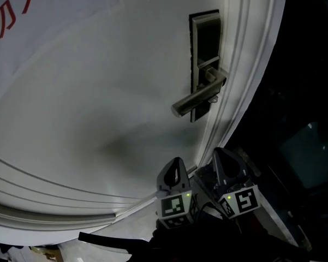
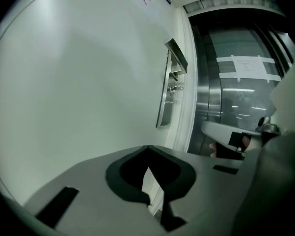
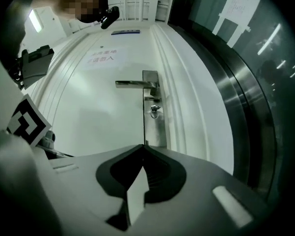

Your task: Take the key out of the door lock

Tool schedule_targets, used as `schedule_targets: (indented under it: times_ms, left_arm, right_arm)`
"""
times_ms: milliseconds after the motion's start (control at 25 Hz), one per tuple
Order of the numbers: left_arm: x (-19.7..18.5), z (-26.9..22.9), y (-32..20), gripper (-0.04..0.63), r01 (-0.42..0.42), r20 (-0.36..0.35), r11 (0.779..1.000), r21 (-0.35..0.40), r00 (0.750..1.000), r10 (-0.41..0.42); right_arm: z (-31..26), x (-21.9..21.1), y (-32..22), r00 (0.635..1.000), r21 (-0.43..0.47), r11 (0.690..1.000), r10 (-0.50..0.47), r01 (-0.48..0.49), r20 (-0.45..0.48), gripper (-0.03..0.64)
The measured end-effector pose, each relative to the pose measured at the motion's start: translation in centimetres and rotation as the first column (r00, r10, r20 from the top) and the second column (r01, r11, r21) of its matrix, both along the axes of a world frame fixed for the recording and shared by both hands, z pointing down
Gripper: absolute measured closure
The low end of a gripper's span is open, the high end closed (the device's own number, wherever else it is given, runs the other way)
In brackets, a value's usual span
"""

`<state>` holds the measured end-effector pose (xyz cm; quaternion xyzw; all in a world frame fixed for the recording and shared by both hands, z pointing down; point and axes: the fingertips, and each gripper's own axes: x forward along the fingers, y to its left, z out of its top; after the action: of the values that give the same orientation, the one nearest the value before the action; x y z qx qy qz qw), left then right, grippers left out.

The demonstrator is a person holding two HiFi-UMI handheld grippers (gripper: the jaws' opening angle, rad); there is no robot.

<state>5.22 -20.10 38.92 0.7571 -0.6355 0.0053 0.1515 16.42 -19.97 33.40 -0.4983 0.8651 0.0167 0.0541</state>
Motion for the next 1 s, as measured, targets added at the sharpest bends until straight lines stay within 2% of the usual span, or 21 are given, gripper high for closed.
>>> schedule_targets:
  times_ms: [160, 280, 520, 760, 880, 1000]
  left_arm:
    - [-0.3, -1.9, -0.5, 0.595, -0.007, -0.011, 0.999, 0.041, 1.0, 0.007]
    - [-0.2, -3.0, -1.0, 0.595, -0.022, -0.032, 0.998, 0.066, 0.999, 0.024]
    - [1.4, -3.0, -1.8, 0.595, -0.082, -0.134, 0.996, 0.021, 0.987, 0.084]
    - [1.6, -2.7, -2.3, 0.595, -0.138, -0.14, 0.99, 0.038, 0.98, 0.142]
    - [1.6, -2.9, -2.4, 0.595, -0.142, -0.153, 0.989, 0.05, 0.977, 0.148]
    - [1.6, -2.9, -2.4, 0.595, -0.15, -0.161, 0.987, 0.051, 0.975, 0.156]
  right_arm:
    - [-3.3, 0.0, -0.8, 0.997, 0.12, 0.99, -0.071, 0.069, 0.009, 0.615]
    - [-5.6, 0.3, -1.5, 0.997, 0.181, 0.981, -0.075, 0.073, 0.005, 0.615]
    - [-7.7, 0.4, -3.3, 0.994, 0.246, 0.969, -0.01, 0.036, -0.104, 0.615]
    - [-9.2, -0.1, -4.8, 0.972, 0.272, 0.959, -0.018, 0.083, -0.234, 0.592]
    - [-9.4, -0.4, -5.4, 0.922, 0.302, 0.949, 0.034, 0.091, -0.385, 0.561]
    - [-9.1, -0.9, -6.1, 0.819, 0.354, 0.93, 0.126, 0.099, -0.561, 0.525]
